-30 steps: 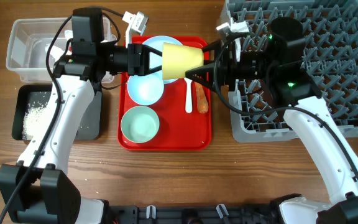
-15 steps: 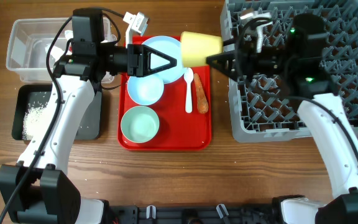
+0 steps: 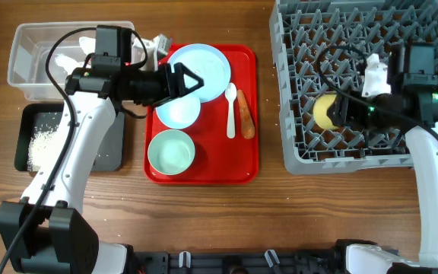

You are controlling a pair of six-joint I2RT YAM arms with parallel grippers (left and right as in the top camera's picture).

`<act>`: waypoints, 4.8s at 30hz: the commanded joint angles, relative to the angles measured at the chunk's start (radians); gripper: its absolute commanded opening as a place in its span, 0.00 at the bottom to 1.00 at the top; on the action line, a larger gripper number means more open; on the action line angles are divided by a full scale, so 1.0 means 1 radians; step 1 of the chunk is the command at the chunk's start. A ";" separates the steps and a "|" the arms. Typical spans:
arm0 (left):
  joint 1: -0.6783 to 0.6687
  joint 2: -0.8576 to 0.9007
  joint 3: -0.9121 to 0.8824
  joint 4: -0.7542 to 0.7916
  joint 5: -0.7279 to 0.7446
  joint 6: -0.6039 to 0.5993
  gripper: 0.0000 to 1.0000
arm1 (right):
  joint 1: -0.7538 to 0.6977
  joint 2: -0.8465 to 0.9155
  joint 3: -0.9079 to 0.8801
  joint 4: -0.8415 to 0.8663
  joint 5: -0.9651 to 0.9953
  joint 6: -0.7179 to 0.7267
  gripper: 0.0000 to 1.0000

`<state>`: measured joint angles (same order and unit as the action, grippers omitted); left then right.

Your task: Sort waste into correct bins and load items into the dishwasher rack

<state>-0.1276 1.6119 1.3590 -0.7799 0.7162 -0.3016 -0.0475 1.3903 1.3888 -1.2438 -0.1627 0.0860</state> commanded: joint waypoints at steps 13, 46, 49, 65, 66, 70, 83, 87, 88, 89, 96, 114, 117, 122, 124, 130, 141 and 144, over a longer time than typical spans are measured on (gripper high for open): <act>0.007 -0.002 0.006 -0.048 -0.195 0.036 0.76 | 0.236 0.223 -0.072 -0.032 0.267 0.202 0.86; 0.161 -0.002 0.006 -0.232 -0.661 -0.149 0.86 | 0.628 0.557 0.307 0.524 -0.059 0.279 0.79; 0.213 -0.002 0.006 -0.250 -0.661 -0.148 0.91 | 0.657 0.669 0.307 0.581 -0.057 0.337 0.68; 0.215 -0.002 0.006 -0.250 -0.661 -0.149 1.00 | 0.685 0.779 0.306 0.601 0.011 0.439 0.04; 0.215 -0.002 0.006 -0.250 -0.661 -0.149 1.00 | 0.685 0.779 0.306 0.602 0.014 0.437 0.04; 0.215 -0.002 0.006 -0.250 -0.662 -0.148 1.00 | 0.637 0.640 0.364 0.483 0.163 0.365 0.04; 0.215 -0.002 0.006 -0.238 -0.661 -0.152 1.00 | 0.362 0.270 0.411 0.402 1.029 0.140 0.04; 0.215 -0.002 0.006 -0.238 -0.661 -0.152 1.00 | 0.360 0.275 0.410 0.550 1.162 -0.012 0.04; 0.215 -0.002 0.006 -0.238 -0.661 -0.152 1.00 | 0.360 0.277 0.410 0.585 1.165 -0.043 0.04; 0.215 -0.002 0.006 -0.238 -0.661 -0.152 1.00 | 0.356 0.280 0.410 0.639 1.165 -0.092 0.04; 0.215 -0.002 0.006 -0.238 -0.661 -0.152 1.00 | 0.336 0.390 0.409 0.787 1.176 -0.290 0.04; 0.215 -0.002 0.006 -0.238 -0.661 -0.152 1.00 | 0.360 0.708 0.402 0.657 1.194 -0.307 0.04; 0.215 -0.002 0.006 -0.238 -0.661 -0.152 1.00 | 0.360 0.718 0.402 0.764 1.228 -0.342 0.04; 0.215 -0.002 0.006 -0.238 -0.661 -0.152 1.00 | 0.360 0.749 0.402 0.813 1.229 -0.351 0.04; 0.215 -0.002 0.006 -0.238 -0.661 -0.152 1.00 | 0.360 0.774 0.402 0.803 1.246 -0.351 0.04; 0.215 -0.002 0.006 -0.238 -0.661 -0.152 1.00 | 0.362 0.779 0.402 0.701 1.262 -0.298 0.04; 0.215 -0.002 0.006 -0.238 -0.661 -0.152 1.00 | 0.494 0.758 0.417 0.508 1.148 -0.296 1.00; 0.215 -0.002 0.006 -0.238 -0.661 -0.152 1.00 | 0.495 0.697 0.418 0.505 1.089 -0.301 1.00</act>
<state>0.0853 1.6119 1.3590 -1.0180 0.0502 -0.4404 0.4519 2.1551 1.7885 -0.7376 0.9836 -0.2218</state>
